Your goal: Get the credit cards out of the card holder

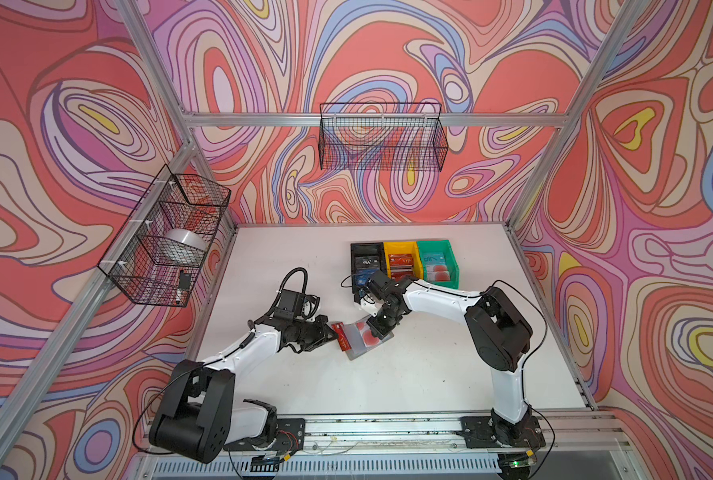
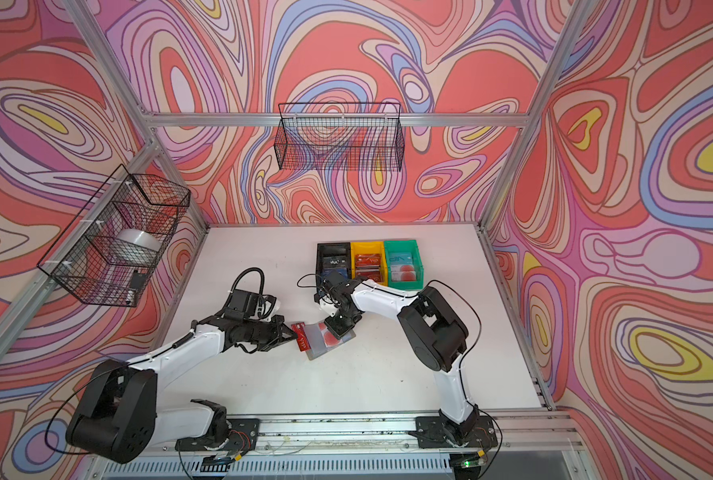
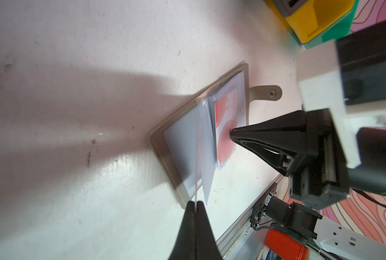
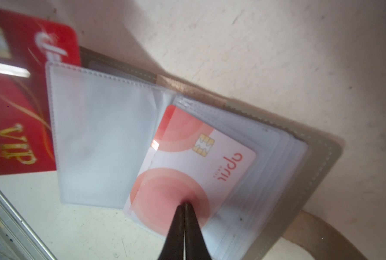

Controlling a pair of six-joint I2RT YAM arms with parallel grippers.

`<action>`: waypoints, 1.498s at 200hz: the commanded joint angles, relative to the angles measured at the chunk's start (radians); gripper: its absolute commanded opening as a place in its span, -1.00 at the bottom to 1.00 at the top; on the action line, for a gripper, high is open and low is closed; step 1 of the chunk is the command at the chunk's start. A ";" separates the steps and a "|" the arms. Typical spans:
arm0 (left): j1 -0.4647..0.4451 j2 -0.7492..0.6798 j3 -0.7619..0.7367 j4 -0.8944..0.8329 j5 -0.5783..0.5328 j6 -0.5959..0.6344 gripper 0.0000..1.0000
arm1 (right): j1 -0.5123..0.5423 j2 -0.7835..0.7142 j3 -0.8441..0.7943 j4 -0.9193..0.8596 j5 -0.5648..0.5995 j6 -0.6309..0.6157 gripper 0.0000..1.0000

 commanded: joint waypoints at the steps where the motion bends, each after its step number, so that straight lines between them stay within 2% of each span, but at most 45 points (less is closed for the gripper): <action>1: 0.010 -0.053 0.045 -0.168 -0.055 0.051 -1.00 | 0.001 -0.014 0.019 -0.015 0.022 -0.006 -0.82; 14: 0.010 -0.074 0.063 -0.210 -0.069 0.061 -1.00 | 0.001 -0.030 0.035 -0.027 0.026 -0.007 -0.81; 54: 0.010 -0.159 0.134 -0.359 -0.144 0.088 -1.00 | 0.001 -0.114 0.096 -0.070 0.045 0.002 -0.54; 66: 0.010 -0.193 0.142 -0.359 -0.152 0.091 -1.00 | 0.000 -0.135 0.116 -0.085 0.050 0.005 -0.49; 76: 0.010 -0.214 0.129 -0.303 -0.117 0.074 -1.00 | -0.002 -0.148 0.131 -0.099 0.042 0.010 -0.45; 87: 0.010 -0.221 0.099 -0.191 -0.027 0.039 -1.00 | -0.008 -0.155 0.156 -0.121 0.004 0.009 -0.41; 109: 0.010 -0.184 0.045 0.084 0.146 -0.073 -1.00 | -0.039 -0.157 0.216 -0.173 -0.153 0.001 -0.36; 126: 0.010 -0.137 0.044 0.185 0.214 -0.105 -1.00 | -0.070 -0.150 0.264 -0.221 -0.289 -0.026 -0.32; 157: 0.004 -0.103 0.039 0.294 0.265 -0.119 -0.98 | -0.093 -0.117 0.341 -0.309 -0.386 -0.075 -0.25; 207: 0.000 -0.061 -0.009 0.504 0.317 -0.226 -1.00 | -0.160 -0.129 0.301 -0.264 -0.529 -0.059 -0.16; 269: -0.004 -0.045 -0.028 0.636 0.354 -0.293 -1.00 | -0.175 -0.137 0.267 -0.249 -0.501 -0.061 -0.15; 299: -0.012 -0.039 -0.034 0.669 0.358 -0.305 -1.00 | -0.178 -0.119 0.263 -0.239 -0.531 -0.060 -0.14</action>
